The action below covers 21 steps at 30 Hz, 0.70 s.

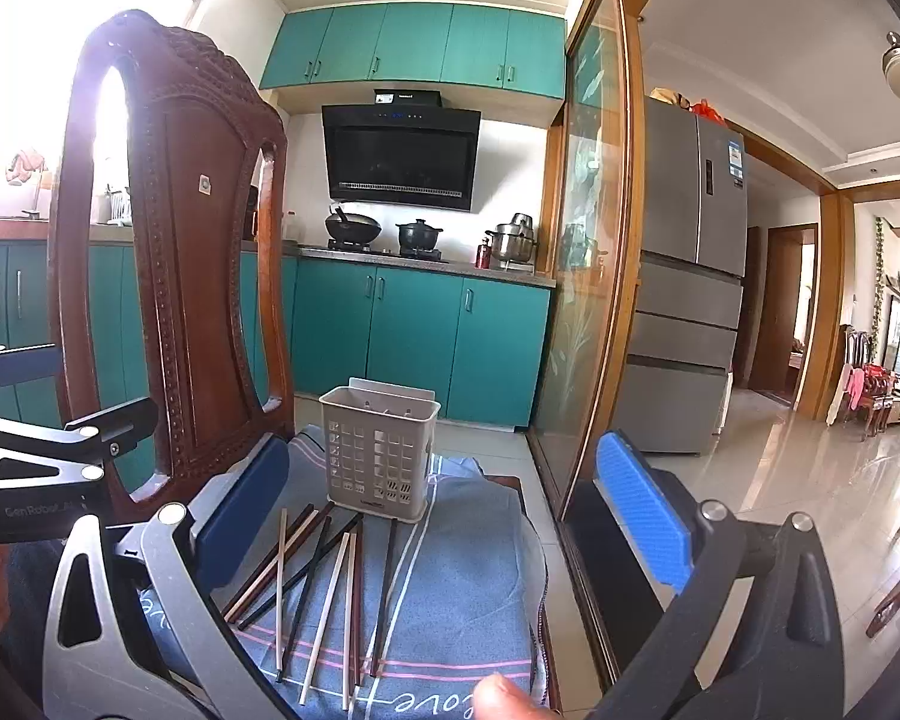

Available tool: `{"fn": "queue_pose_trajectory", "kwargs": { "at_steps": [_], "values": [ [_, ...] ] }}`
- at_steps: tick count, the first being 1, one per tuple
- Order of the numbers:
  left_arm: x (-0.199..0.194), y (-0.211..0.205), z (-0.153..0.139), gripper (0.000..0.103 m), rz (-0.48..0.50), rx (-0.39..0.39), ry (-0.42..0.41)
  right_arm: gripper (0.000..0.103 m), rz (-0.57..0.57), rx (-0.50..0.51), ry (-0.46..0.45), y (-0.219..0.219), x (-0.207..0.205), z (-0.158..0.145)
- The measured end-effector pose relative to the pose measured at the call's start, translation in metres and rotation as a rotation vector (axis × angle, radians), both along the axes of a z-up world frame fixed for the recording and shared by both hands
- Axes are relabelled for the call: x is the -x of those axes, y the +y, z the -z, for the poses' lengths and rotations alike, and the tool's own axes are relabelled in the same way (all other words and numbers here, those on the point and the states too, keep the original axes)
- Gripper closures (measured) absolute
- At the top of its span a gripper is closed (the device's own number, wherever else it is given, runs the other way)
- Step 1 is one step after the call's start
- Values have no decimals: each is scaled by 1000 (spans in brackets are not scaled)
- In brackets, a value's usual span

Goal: Organize utensils

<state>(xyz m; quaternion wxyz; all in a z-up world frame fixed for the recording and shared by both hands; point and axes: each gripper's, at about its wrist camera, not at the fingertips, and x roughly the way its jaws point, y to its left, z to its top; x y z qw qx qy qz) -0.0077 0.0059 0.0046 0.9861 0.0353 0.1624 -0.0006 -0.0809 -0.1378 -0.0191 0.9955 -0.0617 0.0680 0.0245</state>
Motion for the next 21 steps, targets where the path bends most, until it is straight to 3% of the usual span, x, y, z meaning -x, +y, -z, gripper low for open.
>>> {"fn": "queue_pose_trajectory", "kwargs": {
  "at_steps": [21],
  "values": [
    [1, 3, -1, 4, -4, 2, -1, 2, -2, 0, -2, 0, 1, 0]
  ]
}}
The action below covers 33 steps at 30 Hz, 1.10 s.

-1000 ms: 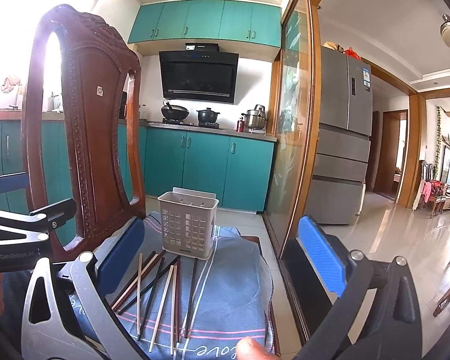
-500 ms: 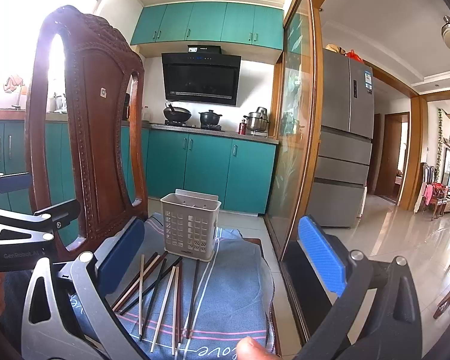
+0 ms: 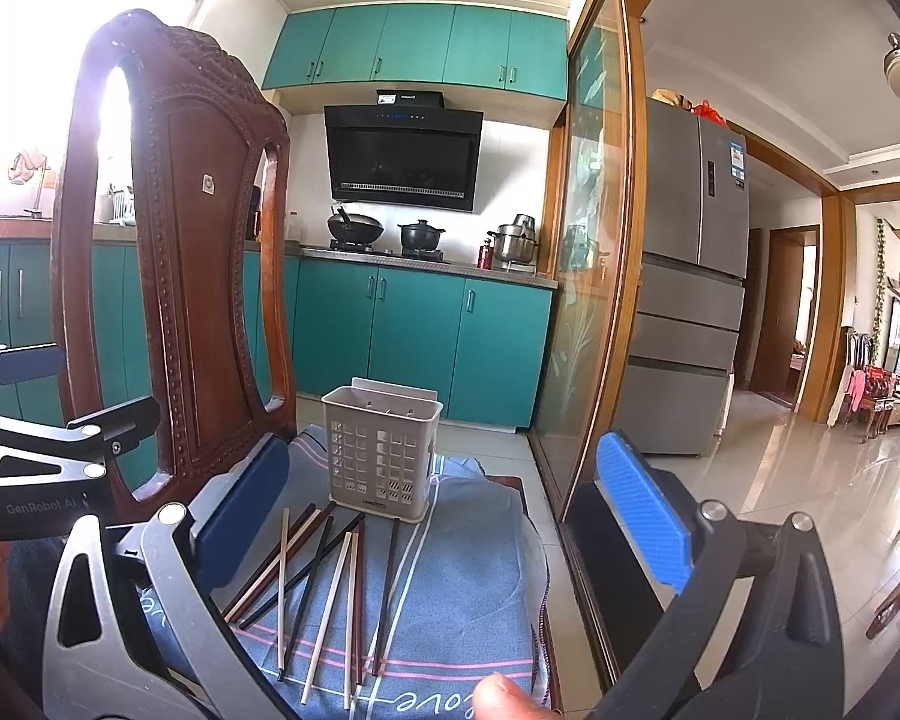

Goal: Organize utensils

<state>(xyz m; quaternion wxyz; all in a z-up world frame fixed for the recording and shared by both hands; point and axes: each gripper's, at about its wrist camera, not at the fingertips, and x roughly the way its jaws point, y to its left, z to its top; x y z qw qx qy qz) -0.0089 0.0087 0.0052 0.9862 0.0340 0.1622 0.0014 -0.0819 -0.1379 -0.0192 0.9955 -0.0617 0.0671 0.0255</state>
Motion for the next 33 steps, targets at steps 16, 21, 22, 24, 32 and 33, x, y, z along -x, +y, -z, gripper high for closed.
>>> {"fn": "queue_pose_trajectory", "kwargs": {
  "at_steps": [16, 21, 22, 24, 32, 33],
  "values": [
    [0, 1, 1, 4, -2, 2, -1, 2, -7, 9, 2, 6, -2, 1],
    [-1, 1, 1, 4, -3, 2, -1, 3, -12, 12, 4, 7, -3, 1],
    [-1, 1, 1, 4, -3, 2, 0, 2, -12, 12, 5, 7, -4, 2],
    [-1, 1, 2, 4, -3, 3, 2, 2, -13, 14, 7, 7, -4, 2],
    [-6, 2, 4, 4, -7, 6, 14, 2, -11, 18, 14, 7, -7, 2],
    [-6, 2, 4, 4, -8, 6, 15, 3, -11, 17, 15, 7, -7, 2]
  ]
}}
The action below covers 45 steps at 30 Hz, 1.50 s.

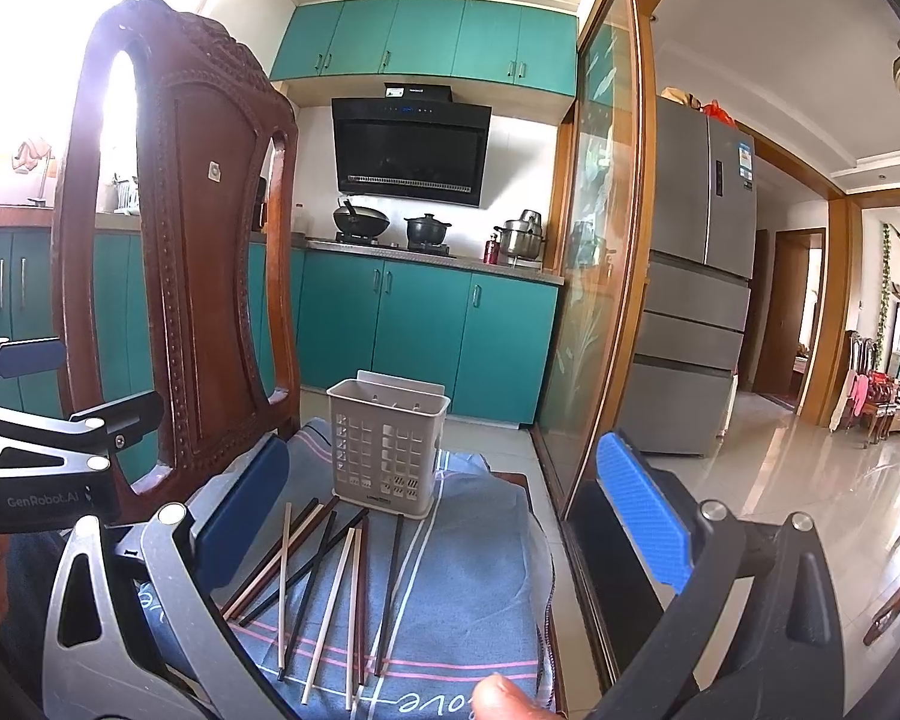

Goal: Organize utensils

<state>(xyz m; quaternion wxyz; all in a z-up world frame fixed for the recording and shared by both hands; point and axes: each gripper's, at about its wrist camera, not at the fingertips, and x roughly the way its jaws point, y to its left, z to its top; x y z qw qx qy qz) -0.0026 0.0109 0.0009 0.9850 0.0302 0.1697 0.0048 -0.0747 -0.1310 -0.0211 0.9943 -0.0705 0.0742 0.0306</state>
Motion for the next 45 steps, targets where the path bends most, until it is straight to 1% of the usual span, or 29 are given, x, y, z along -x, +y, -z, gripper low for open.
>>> {"fn": "queue_pose_trajectory", "kwargs": {
  "at_steps": [13, 17, 18, 20, 24, 26, 27, 29, 30, 31, 33, 34, 35, 37, 39, 40, 42, 44, 45],
  "values": [
    [-11, 0, 7, 4, -2, 6, 33, 3, 18, -9, 17, -7, -7, 5],
    [-23, 0, 15, 4, 8, 12, 79, 2, 45, 0, 39, -11, -17, 9],
    [-26, 0, 18, 4, 11, 13, 94, 3, 67, 12, 62, -13, -23, 11],
    [-37, -1, 29, 4, 31, 23, 151, 3, 113, 35, 118, -18, -36, 18],
    [-57, -2, 53, 4, 84, 73, 261, 3, 137, 32, 222, -38, -60, 38],
    [-65, -2, 62, 4, 105, 87, 300, 3, 147, 35, 269, -46, -72, 49],
    [-69, -2, 66, 5, 117, 96, 318, 4, 143, 39, 291, -49, -78, 54],
    [-82, -3, 73, 24, 162, 119, 345, 14, 136, 57, 327, -50, -92, 61],
    [-88, -4, 75, 42, 170, 117, 361, 28, 127, 67, 346, -49, -101, 64],
    [-100, -5, 78, 56, 177, 113, 388, 48, 105, 71, 372, -47, -113, 67],
    [-127, -6, 80, 66, 196, 116, 423, 64, 31, 49, 448, -45, -140, 72],
    [-138, -7, 78, 69, 211, 117, 433, 68, -14, 28, 495, -43, -156, 76],
    [-152, -8, 76, 69, 222, 112, 441, 69, -44, 17, 534, -40, -171, 79],
    [-187, -13, 72, 69, 229, 79, 456, 69, -123, -4, 616, -30, -198, 87],
    [-218, -17, 73, 69, 218, 50, 486, 69, -157, -3, 706, -16, -225, 102],
    [-234, -17, 76, 69, 229, 62, 515, 69, -176, -8, 751, -9, -237, 111],
    [-250, -13, 85, 70, 209, 91, 539, 69, -222, -67, 822, 0, -252, 130],
    [-259, -8, 102, 70, 210, 134, 587, 70, -234, -89, 864, 7, -260, 146],
    [-263, -5, 112, 70, 216, 161, 626, 70, -218, -74, 872, 10, -263, 153]
  ]
}}
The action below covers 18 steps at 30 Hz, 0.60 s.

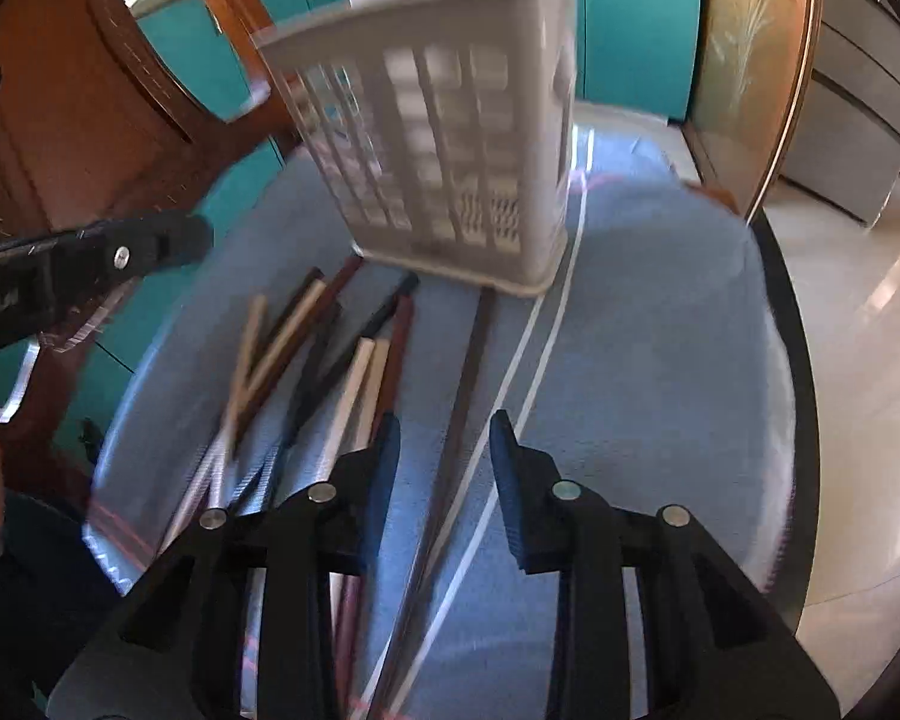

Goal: Organize utensils
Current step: 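Lower both tools to the chopsticks and close the right tool on a dark chopstick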

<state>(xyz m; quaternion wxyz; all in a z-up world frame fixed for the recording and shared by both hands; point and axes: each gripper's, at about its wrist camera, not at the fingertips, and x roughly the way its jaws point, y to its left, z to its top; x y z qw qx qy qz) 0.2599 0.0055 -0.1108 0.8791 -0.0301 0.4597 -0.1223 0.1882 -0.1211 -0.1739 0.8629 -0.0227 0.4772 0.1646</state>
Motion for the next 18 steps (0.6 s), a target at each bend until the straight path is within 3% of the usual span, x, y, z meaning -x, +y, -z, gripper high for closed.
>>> {"fn": "queue_pose_trajectory", "kwargs": {
  "at_steps": [2, 4, 10, 15, 18],
  "values": [
    [-10, 1, 24, 70, 4, 45, 103, 70, 16, 36, 11, 4, -6, 10],
    [-13, 1, 38, 70, -5, 35, 136, 70, 25, 38, 40, 6, -12, 21],
    [-18, 6, 57, 66, -50, -2, 154, 83, 13, 97, 14, 15, -8, 23],
    [-20, 17, 72, 53, -87, -13, 181, 83, 28, 109, 11, 16, -2, 25],
    [-20, 17, 83, 52, -84, -1, 208, 83, 47, 107, 16, 5, 5, 19]
  ]
}}
